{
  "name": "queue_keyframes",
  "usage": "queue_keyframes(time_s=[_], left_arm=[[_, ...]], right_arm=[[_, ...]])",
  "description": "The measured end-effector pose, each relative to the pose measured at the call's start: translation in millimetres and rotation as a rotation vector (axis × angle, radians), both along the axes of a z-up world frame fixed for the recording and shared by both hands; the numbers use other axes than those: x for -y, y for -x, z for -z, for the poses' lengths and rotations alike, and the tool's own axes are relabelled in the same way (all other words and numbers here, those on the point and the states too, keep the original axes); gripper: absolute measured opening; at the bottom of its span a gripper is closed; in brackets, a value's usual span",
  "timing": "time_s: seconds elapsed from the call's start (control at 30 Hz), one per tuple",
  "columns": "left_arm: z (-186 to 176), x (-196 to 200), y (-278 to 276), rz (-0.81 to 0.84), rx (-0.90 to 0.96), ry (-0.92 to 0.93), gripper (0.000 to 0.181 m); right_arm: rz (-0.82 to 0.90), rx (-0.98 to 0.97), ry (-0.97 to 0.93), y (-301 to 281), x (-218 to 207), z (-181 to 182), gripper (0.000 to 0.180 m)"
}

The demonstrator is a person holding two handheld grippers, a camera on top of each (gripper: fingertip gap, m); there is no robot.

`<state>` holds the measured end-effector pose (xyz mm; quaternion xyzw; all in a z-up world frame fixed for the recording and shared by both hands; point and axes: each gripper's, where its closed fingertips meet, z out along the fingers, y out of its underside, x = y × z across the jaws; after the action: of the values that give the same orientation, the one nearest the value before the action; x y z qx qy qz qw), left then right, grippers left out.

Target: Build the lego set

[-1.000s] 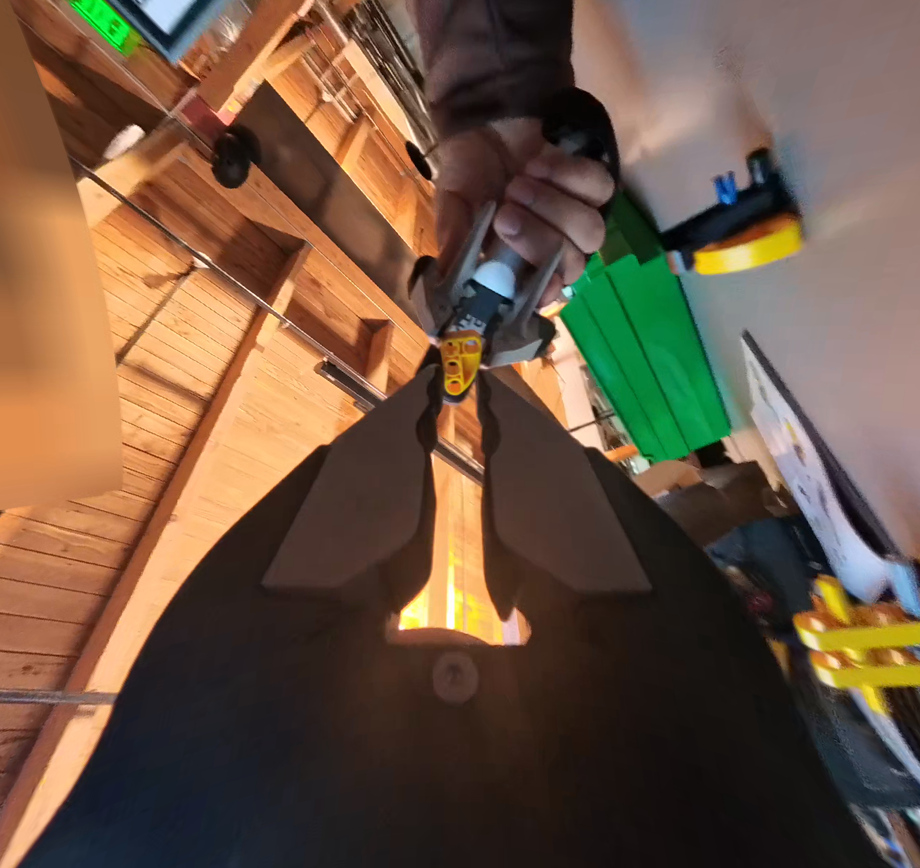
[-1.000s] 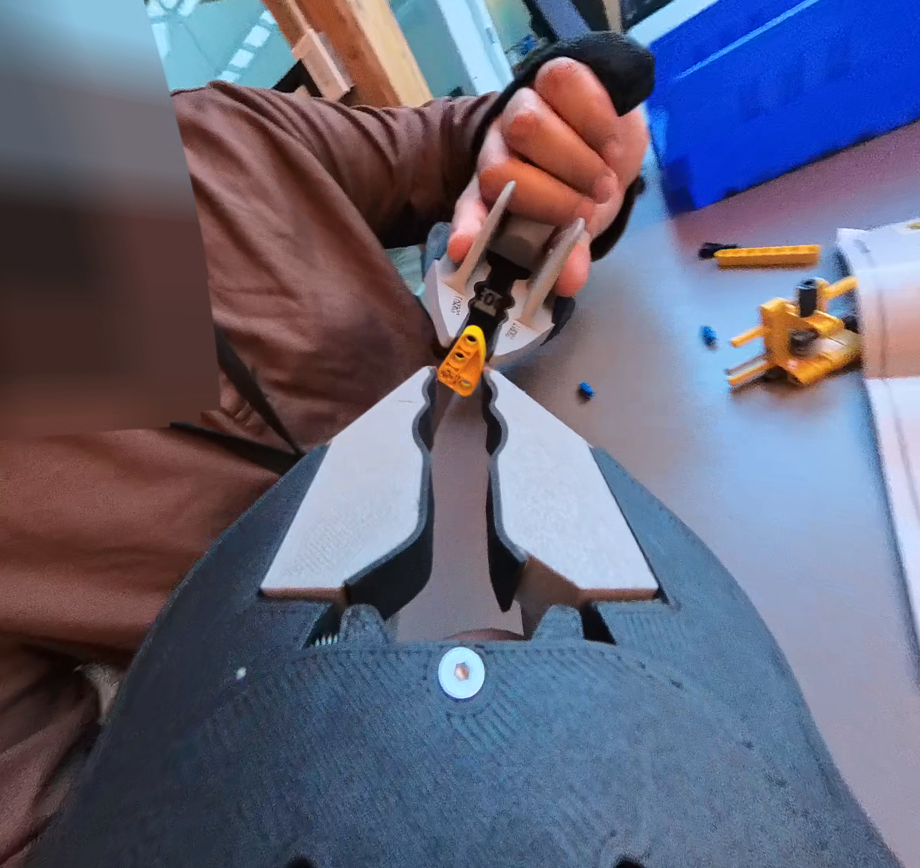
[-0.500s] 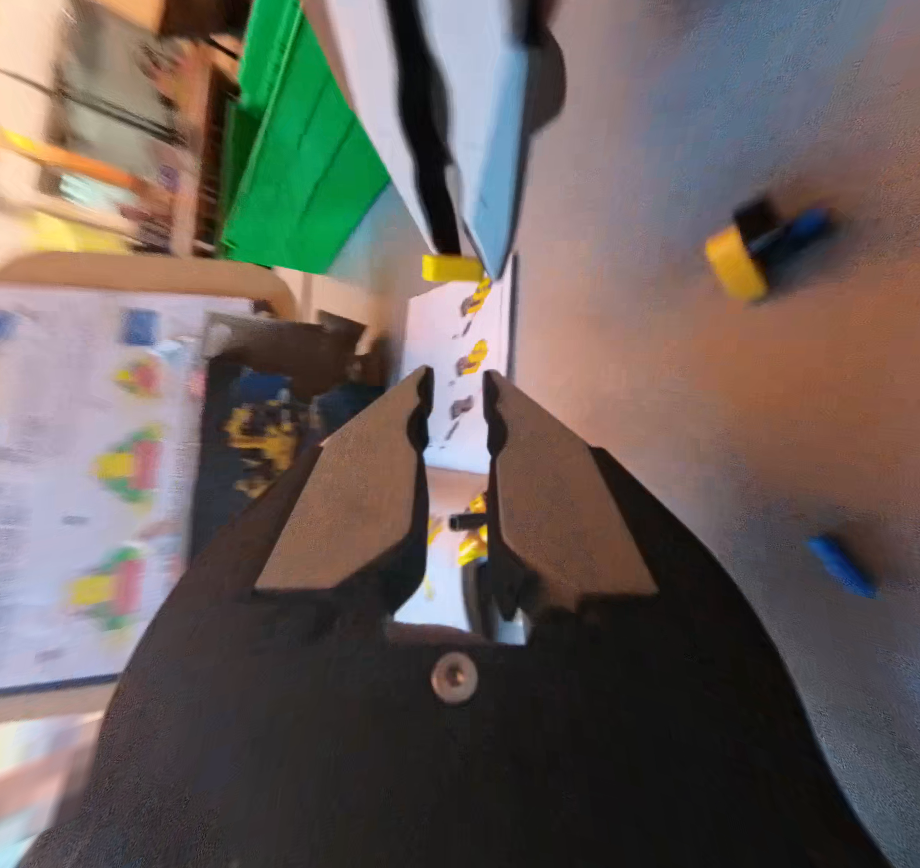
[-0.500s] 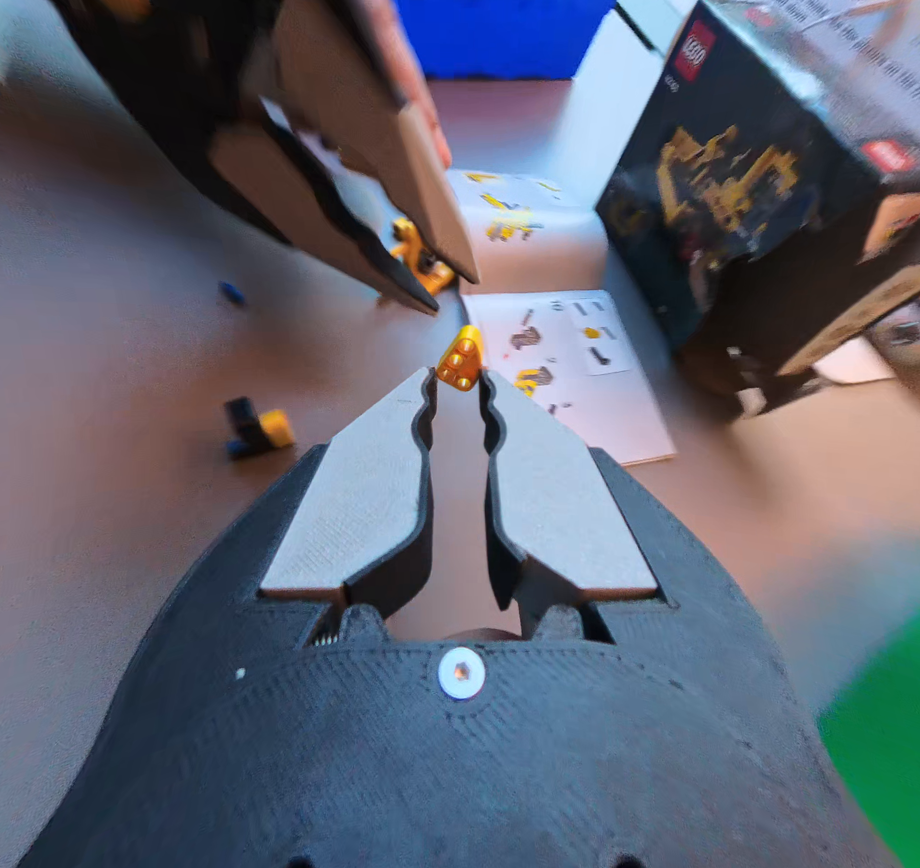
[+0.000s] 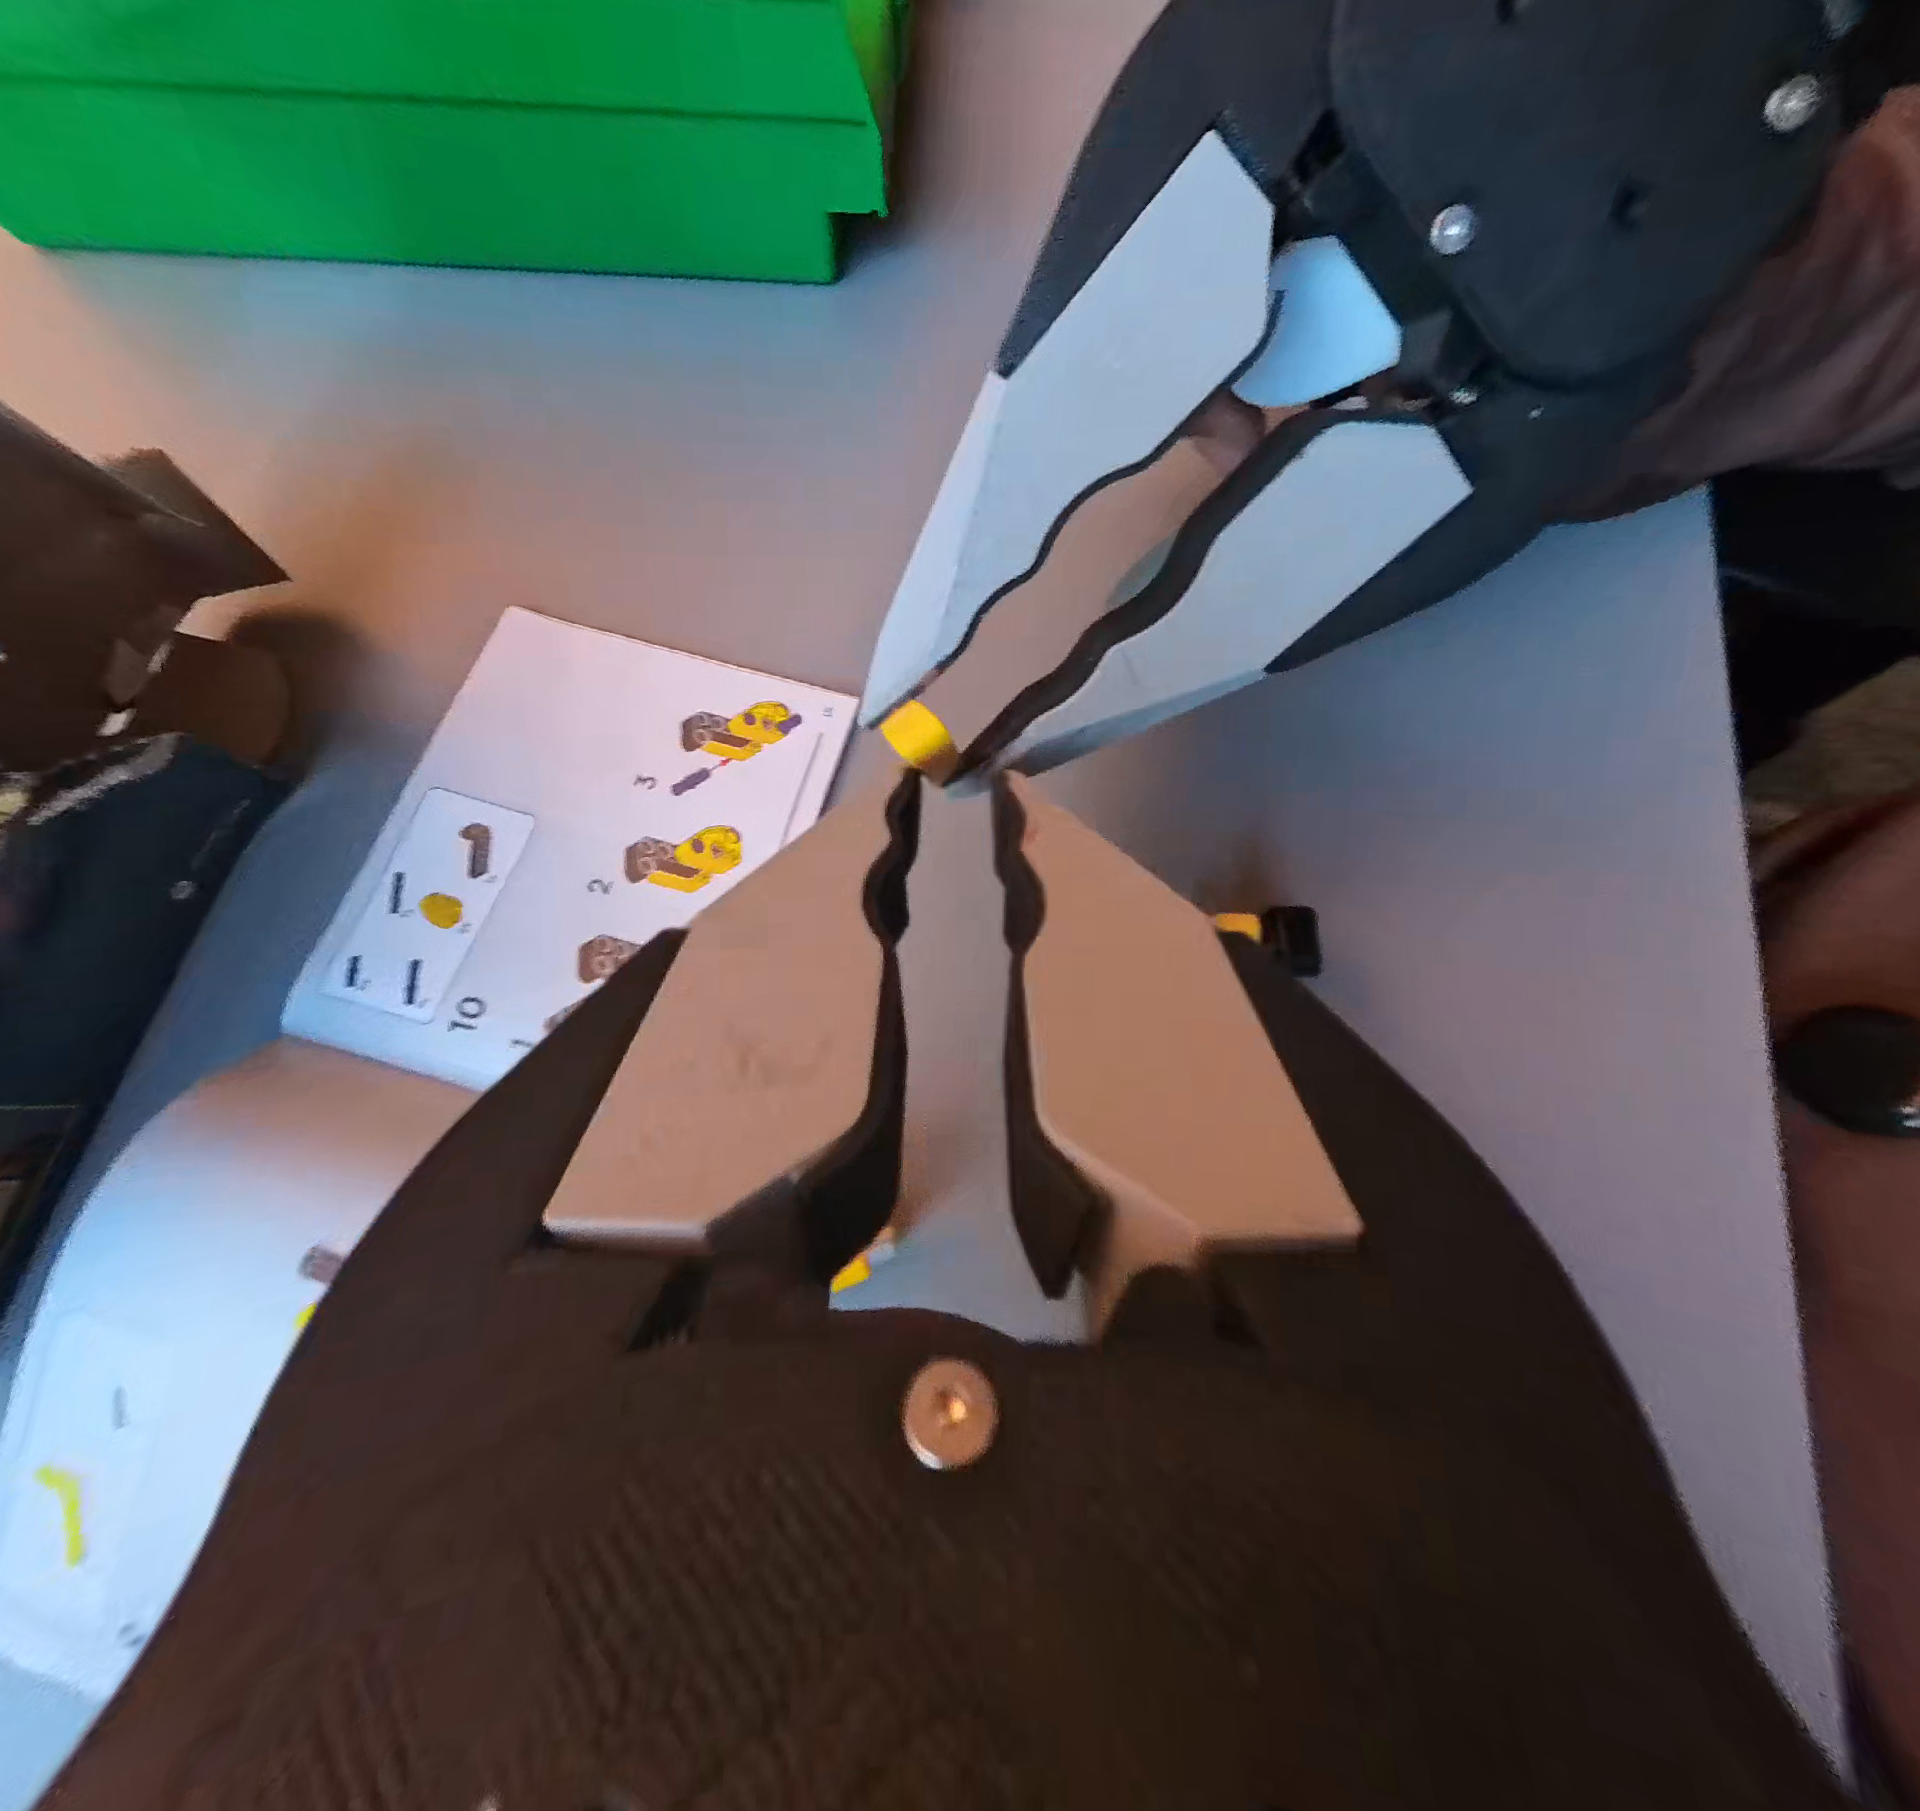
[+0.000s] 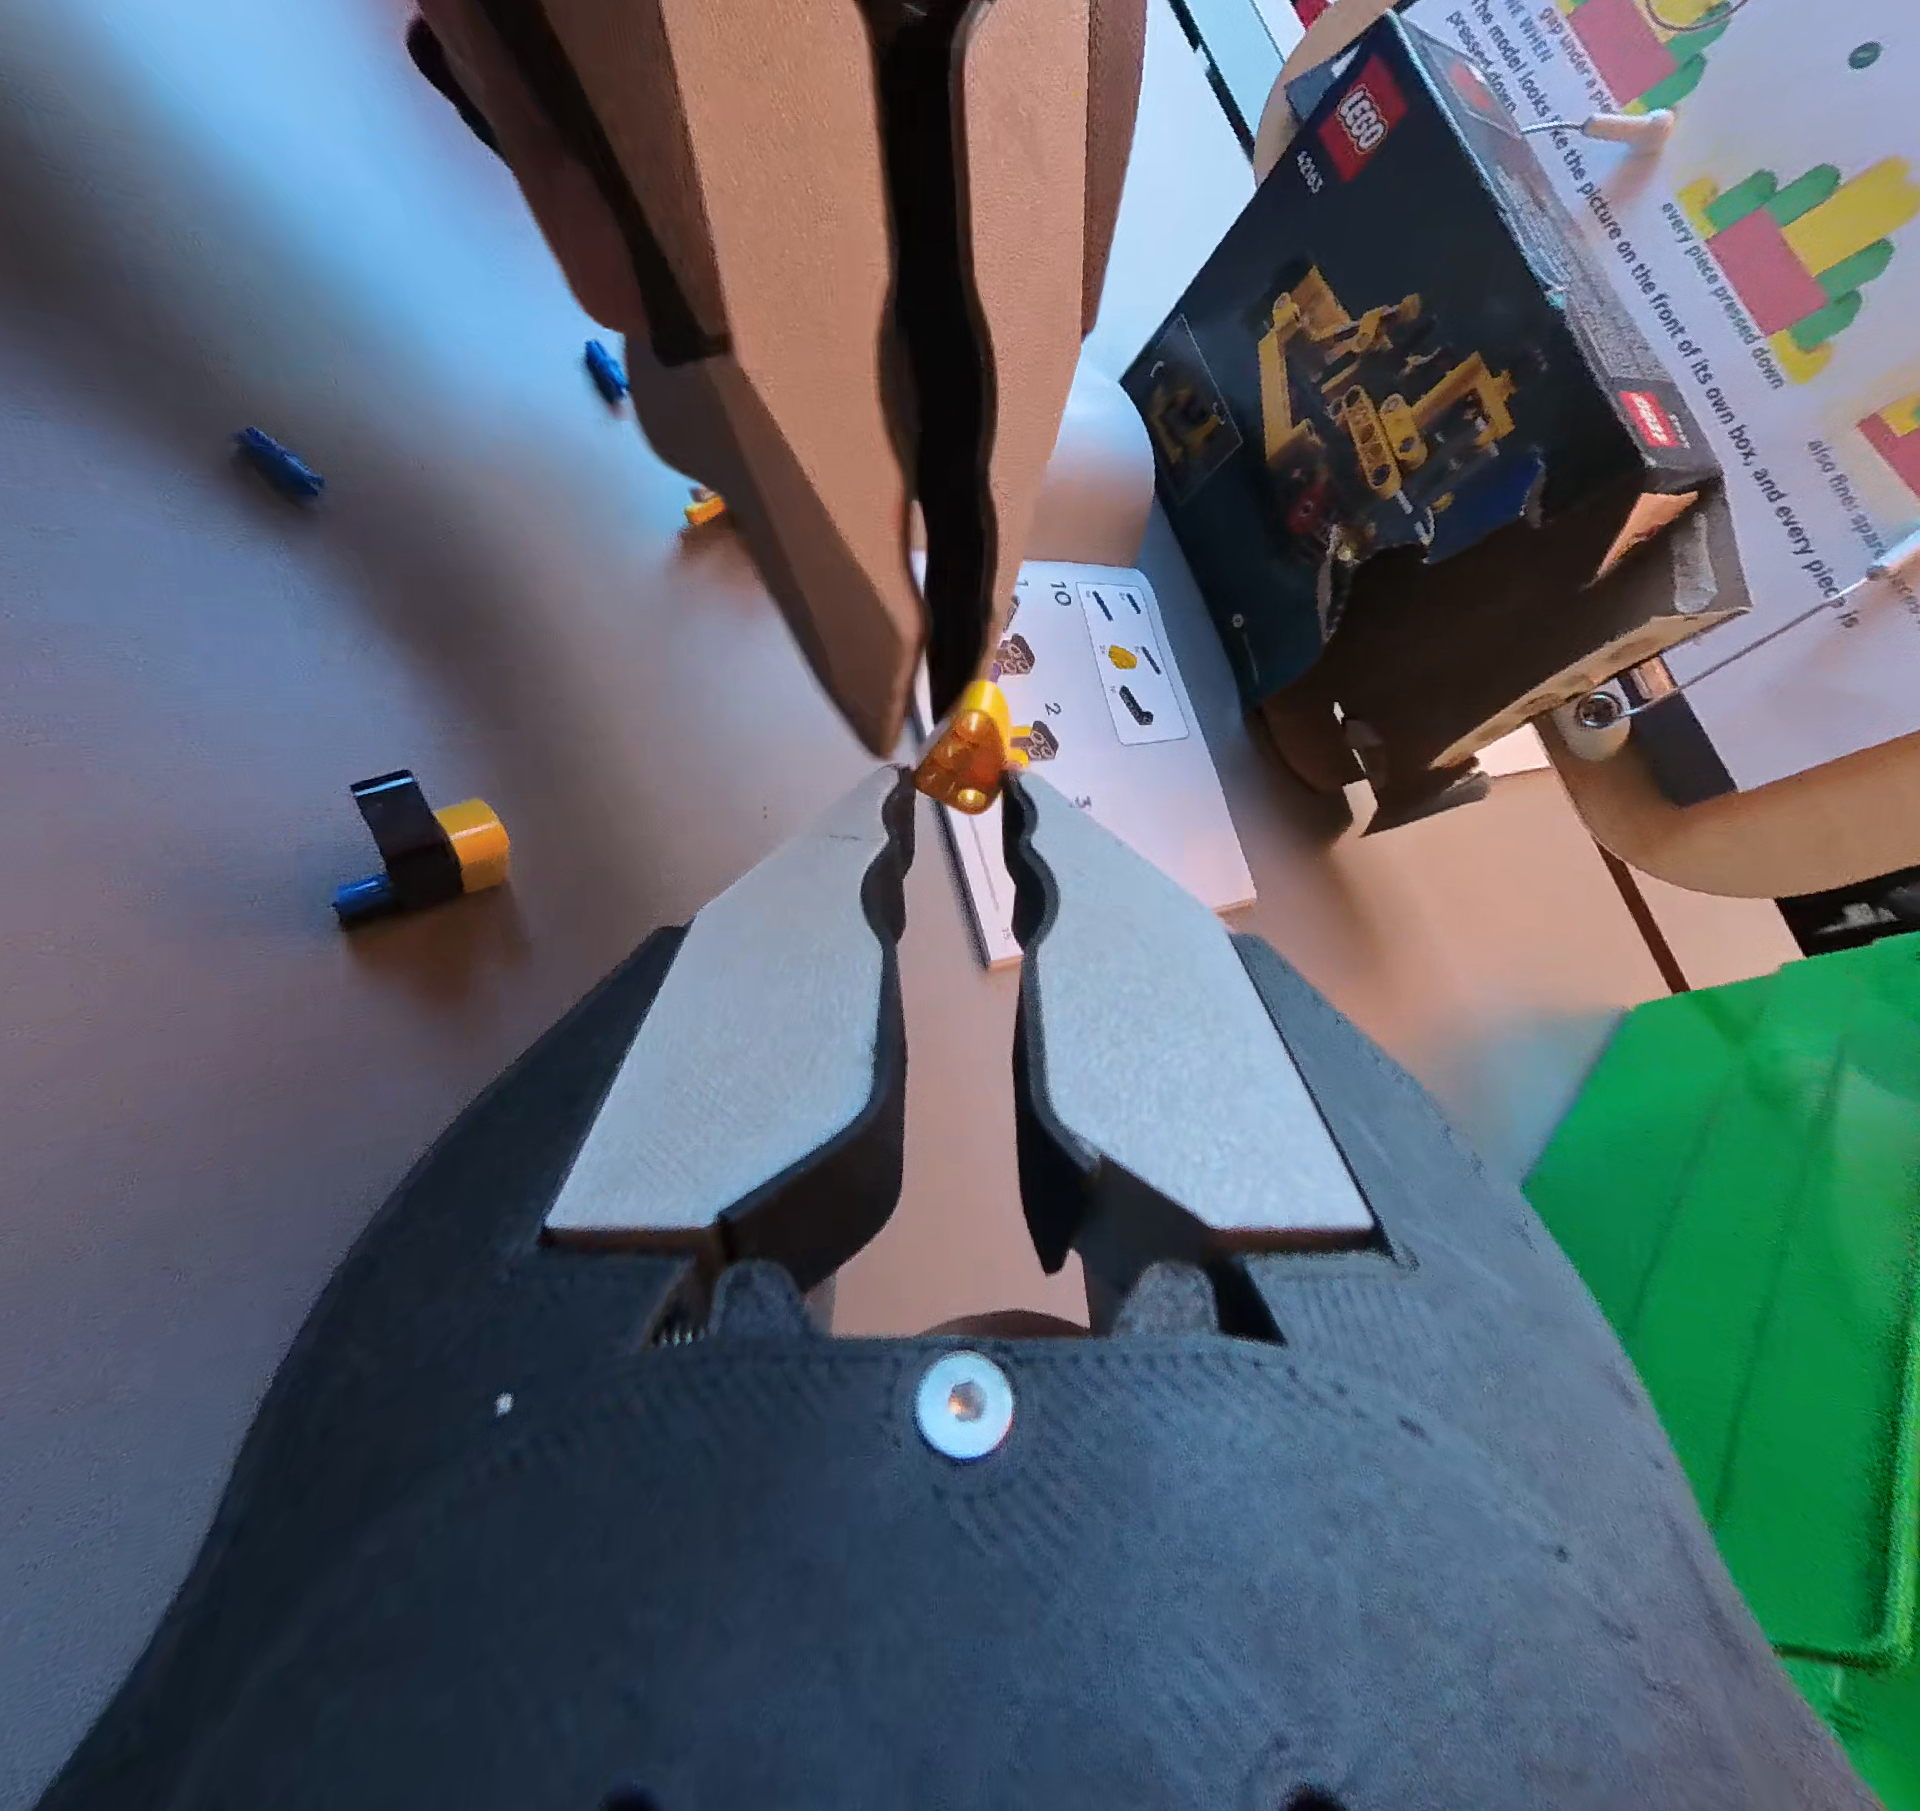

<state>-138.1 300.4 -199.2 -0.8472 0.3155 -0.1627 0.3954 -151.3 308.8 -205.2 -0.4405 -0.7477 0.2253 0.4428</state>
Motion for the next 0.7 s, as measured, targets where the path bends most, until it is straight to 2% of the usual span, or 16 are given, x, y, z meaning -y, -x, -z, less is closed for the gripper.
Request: queue_keyframes(time_s=[0.03, 0.37, 0.47, 0.7], left_arm=[[0.5, 1.7, -1.6, 0.001, 0.016, 0.021, 0.014], [10.3, 4.3, -5.9, -0.039, 0.117, 0.123, 0.024], [13.8, 7.1, -10.7, -0.041, 0.156, 0.153, 0.021], [8.9, 6.4, -12.6, -0.076, 0.260, 0.182, 0.029]], right_arm=[[0.002, 0.004, -0.001, -0.3, 0.6, 1.2, 0.013], [0.006, 0.046, -0.154, -3.7, 3.6, 10.1, 0.013], [0.008, 0.056, -0.206, -6.0, 4.2, 13.1, 0.013], [0.010, 0.054, -0.209, -8.9, 10.1, 15.8, 0.013]])
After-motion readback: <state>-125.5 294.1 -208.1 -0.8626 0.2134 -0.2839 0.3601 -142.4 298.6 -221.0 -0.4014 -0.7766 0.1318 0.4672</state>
